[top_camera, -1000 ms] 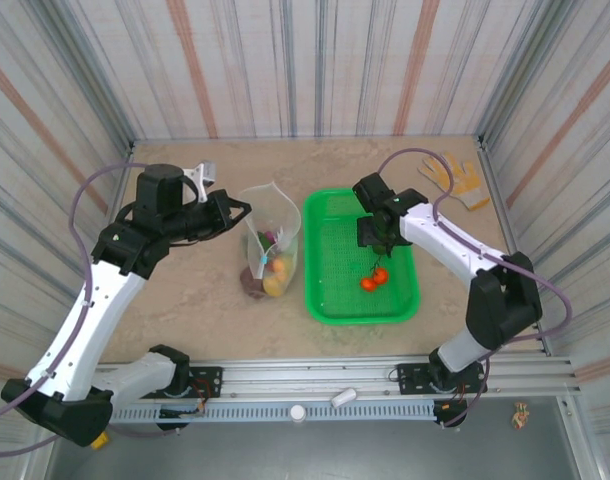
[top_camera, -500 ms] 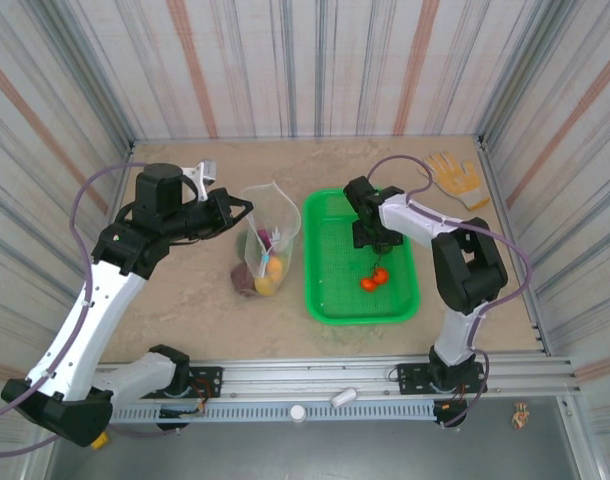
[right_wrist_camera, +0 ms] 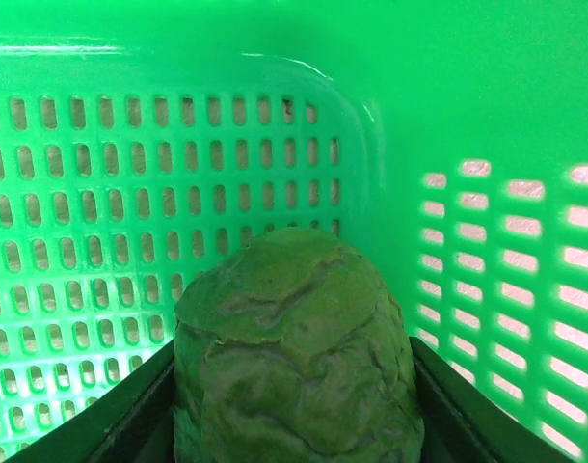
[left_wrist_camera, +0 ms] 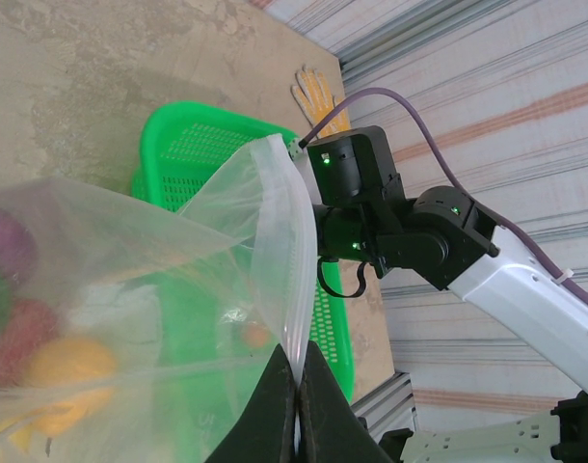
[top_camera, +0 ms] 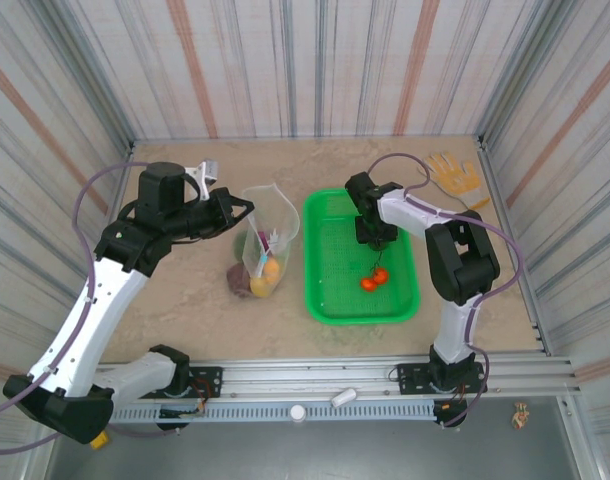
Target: Place the food in the zip-top bag and seal the zipper
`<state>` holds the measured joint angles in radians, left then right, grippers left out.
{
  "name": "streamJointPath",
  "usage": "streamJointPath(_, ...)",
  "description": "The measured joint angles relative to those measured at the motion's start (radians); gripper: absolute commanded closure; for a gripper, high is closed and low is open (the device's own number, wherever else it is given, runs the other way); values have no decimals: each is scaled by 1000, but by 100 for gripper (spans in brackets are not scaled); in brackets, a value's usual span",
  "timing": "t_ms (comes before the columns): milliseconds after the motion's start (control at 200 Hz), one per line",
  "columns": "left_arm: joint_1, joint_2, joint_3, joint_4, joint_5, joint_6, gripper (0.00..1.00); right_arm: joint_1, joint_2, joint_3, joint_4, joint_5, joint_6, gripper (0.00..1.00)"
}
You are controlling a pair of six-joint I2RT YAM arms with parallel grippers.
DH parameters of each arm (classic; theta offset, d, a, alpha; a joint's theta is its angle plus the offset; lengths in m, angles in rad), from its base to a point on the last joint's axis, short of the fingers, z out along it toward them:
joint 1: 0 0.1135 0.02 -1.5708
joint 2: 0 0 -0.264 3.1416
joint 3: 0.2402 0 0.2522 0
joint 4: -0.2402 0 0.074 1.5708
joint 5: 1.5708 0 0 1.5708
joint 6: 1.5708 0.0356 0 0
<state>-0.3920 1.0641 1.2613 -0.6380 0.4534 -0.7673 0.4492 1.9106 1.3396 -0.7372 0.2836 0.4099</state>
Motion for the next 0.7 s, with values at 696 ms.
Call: streamJointPath(696, 0, 0, 1, -21, -8, 11, 100, 107, -496, 227, 11, -299, 80, 47)
